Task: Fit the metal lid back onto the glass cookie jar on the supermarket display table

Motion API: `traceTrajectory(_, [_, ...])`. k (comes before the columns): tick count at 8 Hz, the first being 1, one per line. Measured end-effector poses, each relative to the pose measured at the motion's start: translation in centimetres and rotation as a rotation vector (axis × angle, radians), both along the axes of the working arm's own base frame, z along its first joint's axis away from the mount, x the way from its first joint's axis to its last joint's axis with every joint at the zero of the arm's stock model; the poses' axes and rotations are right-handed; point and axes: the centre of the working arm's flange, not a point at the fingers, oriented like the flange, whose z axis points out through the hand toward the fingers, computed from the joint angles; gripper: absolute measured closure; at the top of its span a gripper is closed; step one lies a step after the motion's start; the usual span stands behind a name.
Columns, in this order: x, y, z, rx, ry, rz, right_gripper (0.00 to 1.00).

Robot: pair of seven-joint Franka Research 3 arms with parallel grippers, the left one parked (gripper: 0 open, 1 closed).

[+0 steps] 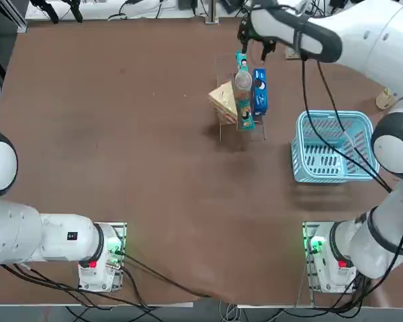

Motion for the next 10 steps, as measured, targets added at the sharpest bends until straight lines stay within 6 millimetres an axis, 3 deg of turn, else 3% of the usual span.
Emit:
traceTrajectory(2, [1.2, -6.1, 3.1, -0.020, 0.027, 0.036, 0.01])
traceTrajectory(4, [1.8, -13.7, 6.6, -0.034, 0.065, 0.122, 0.01])
traceTrajectory(7, [1.2, -24.8, 11.3, -0.029, 0.086, 0.264, 0.01])
traceTrajectory(8, [0.6, -27.5, 12.5, -0.027, 0.097, 0.296, 0.01])
traceTrajectory(10, [-1.3, -29.8, 15.0, -0.024, 0.106, 0.346, 0.00])
